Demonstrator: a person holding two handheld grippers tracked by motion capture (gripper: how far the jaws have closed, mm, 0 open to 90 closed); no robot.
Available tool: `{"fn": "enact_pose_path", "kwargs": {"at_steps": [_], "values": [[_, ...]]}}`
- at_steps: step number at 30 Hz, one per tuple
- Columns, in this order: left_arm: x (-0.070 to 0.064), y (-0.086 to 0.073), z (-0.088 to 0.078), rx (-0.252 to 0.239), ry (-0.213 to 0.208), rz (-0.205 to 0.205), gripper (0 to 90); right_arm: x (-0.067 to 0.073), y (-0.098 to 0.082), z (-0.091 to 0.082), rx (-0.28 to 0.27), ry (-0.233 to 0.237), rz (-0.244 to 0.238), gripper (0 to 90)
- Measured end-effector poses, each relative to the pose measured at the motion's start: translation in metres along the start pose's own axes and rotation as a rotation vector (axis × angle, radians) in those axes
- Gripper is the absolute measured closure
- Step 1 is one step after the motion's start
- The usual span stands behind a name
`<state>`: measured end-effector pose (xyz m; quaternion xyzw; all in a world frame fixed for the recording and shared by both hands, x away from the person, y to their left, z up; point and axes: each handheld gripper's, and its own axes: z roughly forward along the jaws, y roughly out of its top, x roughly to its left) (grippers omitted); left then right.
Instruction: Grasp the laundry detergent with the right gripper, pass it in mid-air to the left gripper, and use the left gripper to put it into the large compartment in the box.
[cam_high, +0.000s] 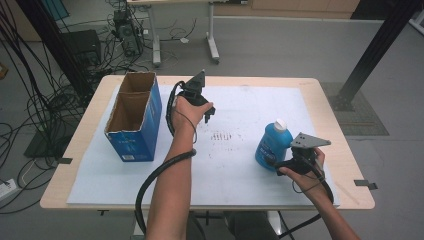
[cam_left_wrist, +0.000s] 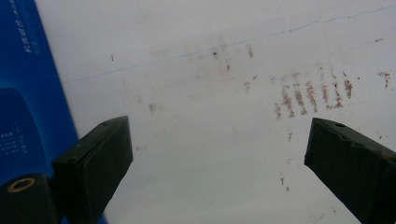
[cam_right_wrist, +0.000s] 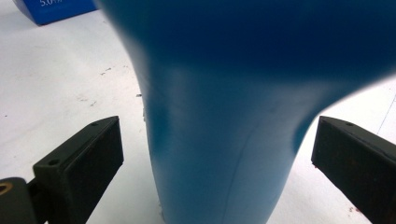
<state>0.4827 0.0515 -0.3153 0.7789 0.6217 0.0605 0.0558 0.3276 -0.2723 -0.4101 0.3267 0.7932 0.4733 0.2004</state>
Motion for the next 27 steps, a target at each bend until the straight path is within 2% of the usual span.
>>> {"fn": "enact_pose_path", "kwargs": {"at_steps": [27], "values": [[0.0006,0.0009,-0.0051,-0.016,-0.003,0.0,8.0,0.0022,0.0026,0.0026,-0.032,-0.01,-0.007,1.9]]}}
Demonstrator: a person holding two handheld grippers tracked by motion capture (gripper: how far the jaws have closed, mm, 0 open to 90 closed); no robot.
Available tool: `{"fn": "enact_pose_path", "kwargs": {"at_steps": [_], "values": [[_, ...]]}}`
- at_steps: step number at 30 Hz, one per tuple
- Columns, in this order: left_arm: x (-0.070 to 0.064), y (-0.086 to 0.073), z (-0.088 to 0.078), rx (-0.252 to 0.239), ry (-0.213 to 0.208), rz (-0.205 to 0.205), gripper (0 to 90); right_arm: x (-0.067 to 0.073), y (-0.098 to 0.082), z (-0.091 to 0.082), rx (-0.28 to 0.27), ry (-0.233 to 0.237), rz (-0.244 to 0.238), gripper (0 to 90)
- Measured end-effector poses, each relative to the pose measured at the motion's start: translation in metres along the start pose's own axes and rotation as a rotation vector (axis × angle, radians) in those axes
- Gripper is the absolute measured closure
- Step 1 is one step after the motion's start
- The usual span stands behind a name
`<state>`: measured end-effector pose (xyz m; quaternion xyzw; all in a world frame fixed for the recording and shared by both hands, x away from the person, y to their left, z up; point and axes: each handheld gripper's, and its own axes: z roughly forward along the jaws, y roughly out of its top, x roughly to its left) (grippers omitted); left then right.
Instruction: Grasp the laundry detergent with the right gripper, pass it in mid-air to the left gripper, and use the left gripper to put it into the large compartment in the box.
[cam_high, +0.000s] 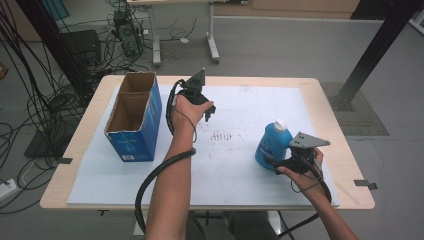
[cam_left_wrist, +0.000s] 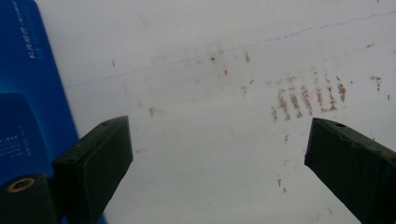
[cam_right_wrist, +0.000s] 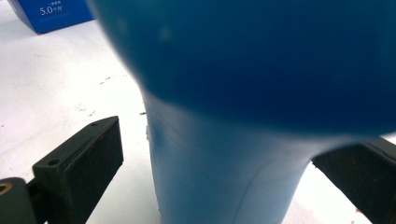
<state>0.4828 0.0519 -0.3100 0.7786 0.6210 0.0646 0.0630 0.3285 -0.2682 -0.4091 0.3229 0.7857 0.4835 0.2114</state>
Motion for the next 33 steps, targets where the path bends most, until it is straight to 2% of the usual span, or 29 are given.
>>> {"fn": "enact_pose_path", "kwargs": {"at_steps": [33], "values": [[-0.0002,-0.0001,-0.0015,0.0,-0.002,0.002,8.0,0.0013,0.0025,-0.0001,-0.015,-0.01,-0.01,1.7]]}}
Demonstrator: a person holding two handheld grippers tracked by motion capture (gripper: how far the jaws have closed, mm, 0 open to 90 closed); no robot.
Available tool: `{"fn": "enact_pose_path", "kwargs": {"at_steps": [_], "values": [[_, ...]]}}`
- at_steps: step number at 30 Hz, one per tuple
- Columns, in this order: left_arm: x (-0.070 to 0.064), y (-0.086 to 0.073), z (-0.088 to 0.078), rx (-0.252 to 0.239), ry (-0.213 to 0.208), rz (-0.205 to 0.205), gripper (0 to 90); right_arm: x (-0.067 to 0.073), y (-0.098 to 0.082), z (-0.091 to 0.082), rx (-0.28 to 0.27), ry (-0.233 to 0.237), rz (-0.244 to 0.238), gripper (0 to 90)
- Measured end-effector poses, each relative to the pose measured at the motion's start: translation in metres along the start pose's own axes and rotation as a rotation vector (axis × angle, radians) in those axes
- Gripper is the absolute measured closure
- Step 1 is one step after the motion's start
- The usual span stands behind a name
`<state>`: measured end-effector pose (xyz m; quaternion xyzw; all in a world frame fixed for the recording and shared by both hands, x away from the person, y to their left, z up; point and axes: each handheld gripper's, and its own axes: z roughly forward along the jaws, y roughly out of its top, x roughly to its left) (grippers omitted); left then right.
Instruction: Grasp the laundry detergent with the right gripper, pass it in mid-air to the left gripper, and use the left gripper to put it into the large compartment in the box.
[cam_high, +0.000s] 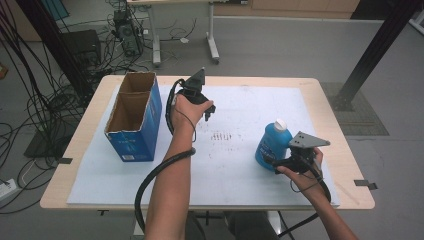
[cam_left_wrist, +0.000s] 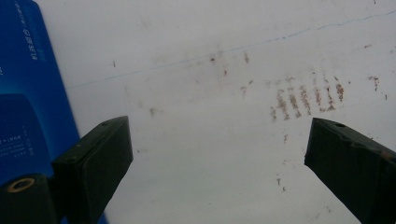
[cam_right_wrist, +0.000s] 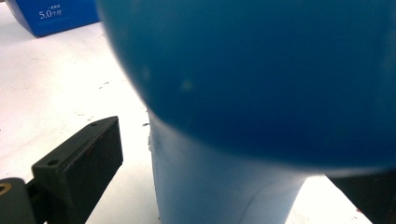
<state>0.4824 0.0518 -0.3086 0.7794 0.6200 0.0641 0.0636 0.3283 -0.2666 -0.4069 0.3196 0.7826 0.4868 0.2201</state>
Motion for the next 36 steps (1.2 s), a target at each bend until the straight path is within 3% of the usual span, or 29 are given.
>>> {"fn": "enact_pose_path", "kwargs": {"at_steps": [36], "values": [[0.0013,0.0011,-0.0074,-0.012,0.005,0.001,8.0,0.0009,0.003,0.001,-0.011,-0.003,-0.007,1.8]]}}
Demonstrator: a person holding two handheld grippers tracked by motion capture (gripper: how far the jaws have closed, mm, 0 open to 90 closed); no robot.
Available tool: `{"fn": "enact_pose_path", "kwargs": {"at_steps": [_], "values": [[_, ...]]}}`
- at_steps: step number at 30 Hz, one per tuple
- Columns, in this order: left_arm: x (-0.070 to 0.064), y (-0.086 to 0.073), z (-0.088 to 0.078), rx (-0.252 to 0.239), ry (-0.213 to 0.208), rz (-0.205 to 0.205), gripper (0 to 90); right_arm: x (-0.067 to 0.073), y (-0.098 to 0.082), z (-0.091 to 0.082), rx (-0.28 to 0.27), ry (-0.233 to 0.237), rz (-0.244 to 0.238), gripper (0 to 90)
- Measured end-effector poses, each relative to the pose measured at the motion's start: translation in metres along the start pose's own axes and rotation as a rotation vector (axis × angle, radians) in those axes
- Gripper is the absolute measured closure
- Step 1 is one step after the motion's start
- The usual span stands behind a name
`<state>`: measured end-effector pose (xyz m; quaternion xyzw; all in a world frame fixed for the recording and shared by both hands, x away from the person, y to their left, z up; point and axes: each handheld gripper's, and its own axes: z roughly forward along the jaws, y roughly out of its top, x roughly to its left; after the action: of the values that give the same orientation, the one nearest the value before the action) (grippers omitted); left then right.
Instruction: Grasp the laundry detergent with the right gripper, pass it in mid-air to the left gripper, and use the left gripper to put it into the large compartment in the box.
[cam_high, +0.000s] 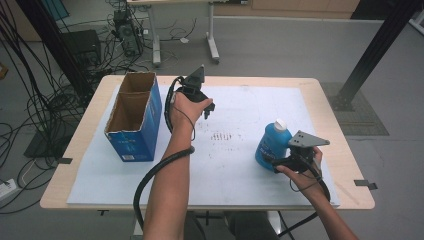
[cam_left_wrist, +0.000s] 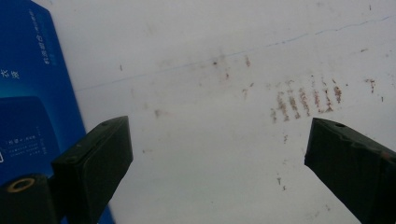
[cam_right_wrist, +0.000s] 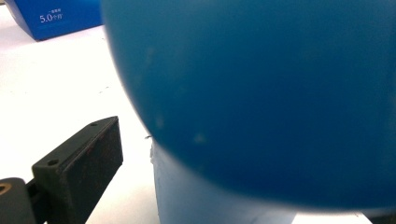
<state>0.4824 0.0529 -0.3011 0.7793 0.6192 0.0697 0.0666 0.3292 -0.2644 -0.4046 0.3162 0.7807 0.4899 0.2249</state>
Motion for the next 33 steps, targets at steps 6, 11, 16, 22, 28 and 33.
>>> {"fn": "enact_pose_path", "kwargs": {"at_steps": [6,11,16,22,28,33], "values": [[-0.0003,-0.0002,0.0006,0.0,-0.001,0.002,7.9,0.0002,-0.0002,0.0005,0.0,0.003,0.002,2.1],[0.0,-0.0003,0.0011,0.002,0.0,0.003,8.0,0.0,-0.0008,0.0016,0.0,0.005,0.006,3.0],[0.0003,-0.0001,0.0011,0.002,0.0,0.004,8.0,0.0005,-0.0016,0.0031,0.0,0.009,0.003,6.4],[-0.0002,0.0003,0.0017,0.005,-0.002,0.006,8.0,-0.0001,-0.0025,0.0037,-0.004,0.014,0.002,12.6],[0.0001,0.0005,0.0014,0.002,0.0,0.009,8.0,-0.0011,-0.0046,0.0036,-0.007,0.015,0.006,16.4],[-0.0002,0.0001,0.0012,0.003,0.0,0.008,8.0,-0.0012,-0.0061,0.0039,-0.011,0.016,0.005,20.3]]}}
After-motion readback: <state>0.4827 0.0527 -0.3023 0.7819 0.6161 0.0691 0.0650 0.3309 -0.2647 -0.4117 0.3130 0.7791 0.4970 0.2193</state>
